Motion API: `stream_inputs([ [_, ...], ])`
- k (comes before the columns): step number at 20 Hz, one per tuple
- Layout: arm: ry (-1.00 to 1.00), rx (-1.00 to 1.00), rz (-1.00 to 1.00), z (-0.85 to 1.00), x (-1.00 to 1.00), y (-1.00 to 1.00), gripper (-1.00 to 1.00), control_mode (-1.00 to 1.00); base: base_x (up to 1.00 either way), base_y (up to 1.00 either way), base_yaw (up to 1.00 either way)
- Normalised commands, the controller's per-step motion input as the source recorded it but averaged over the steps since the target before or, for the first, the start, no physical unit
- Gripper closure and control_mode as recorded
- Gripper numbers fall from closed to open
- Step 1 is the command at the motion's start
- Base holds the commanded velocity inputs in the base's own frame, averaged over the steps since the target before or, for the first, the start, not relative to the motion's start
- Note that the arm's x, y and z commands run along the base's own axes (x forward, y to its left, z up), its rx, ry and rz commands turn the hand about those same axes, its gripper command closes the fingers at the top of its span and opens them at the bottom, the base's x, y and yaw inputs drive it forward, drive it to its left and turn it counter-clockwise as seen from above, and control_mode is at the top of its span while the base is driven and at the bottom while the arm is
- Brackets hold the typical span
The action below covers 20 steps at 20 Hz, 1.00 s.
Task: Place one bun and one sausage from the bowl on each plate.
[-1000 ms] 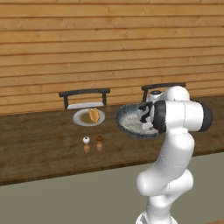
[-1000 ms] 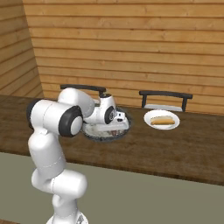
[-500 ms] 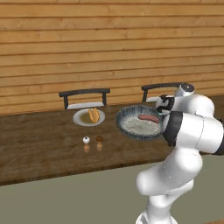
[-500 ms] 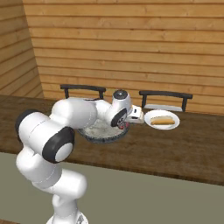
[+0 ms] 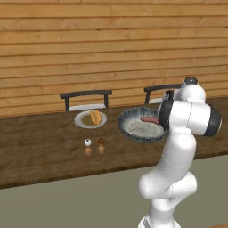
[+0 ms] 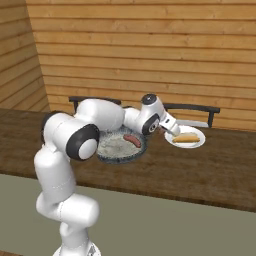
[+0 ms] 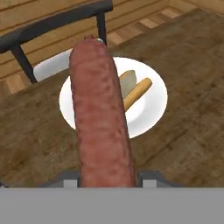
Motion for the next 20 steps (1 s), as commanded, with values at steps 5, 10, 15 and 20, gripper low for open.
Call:
stream_inputs([
  [5,0.04,0.49,-0.49,-0.50,-0.18,-0.85,1.00,-1.00,0.00,0.00,0.00],
  [10,-0.01,0.14,-0.24,-0.11,0.04,-0.65,1.00,-1.00,0.00,0.00,0.00],
  [15,0.00,0.08,-0.24,-0.43,0.07,-0.47,1.00,-1.00,0.00,0.00,0.00],
  [20,0.08,0.12,-0.02,-0.26,0.18,0.01,1.00,-1.00,0.00,0.00,0.00],
])
